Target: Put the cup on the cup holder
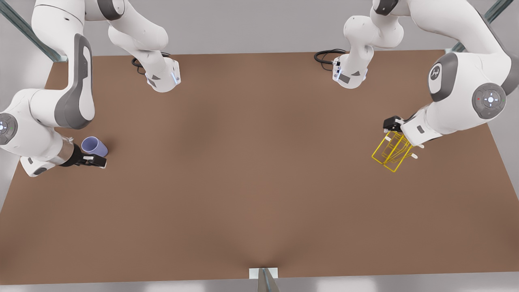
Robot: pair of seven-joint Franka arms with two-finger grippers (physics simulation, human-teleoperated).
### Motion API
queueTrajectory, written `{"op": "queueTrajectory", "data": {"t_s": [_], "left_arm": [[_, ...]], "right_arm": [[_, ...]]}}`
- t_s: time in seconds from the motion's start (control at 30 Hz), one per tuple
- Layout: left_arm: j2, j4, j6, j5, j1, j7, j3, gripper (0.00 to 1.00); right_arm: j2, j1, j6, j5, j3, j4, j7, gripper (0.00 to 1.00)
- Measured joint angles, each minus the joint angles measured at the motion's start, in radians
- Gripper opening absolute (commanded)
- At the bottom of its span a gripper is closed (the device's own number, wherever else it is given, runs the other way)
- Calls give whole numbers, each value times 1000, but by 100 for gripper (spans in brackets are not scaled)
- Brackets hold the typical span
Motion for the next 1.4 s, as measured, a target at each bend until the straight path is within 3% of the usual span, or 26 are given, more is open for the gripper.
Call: {"op": "queueTrajectory", "data": {"t_s": [0.33, 0.5, 0.63, 0.83, 1.23, 1.4], "left_arm": [[-6, -32, -38, 1, 0, 14, 14, 100], [-13, -85, -43, 25, -8, 17, 18, 100], [-87, -215, 15, 45, -11, 19, 11, 100], [-102, -237, 70, 54, -20, 24, 8, 100], [-107, -242, 81, 56, -19, 29, 8, 100], [-105, -242, 75, 56, -19, 30, 7, 100]], "right_arm": [[10, -11, 19, 0, 0, -20, -9, 100], [-60, -55, 98, 1, -1, -229, -38, 100], [-140, -67, 130, 1, -13, -370, -60, 100], [-211, -134, 170, 9, -21, -503, -94, 100], [-116, -175, 360, -59, -47, -584, -184, 100], [-48, -295, 446, -68, -48, -593, -261, 100]]}}
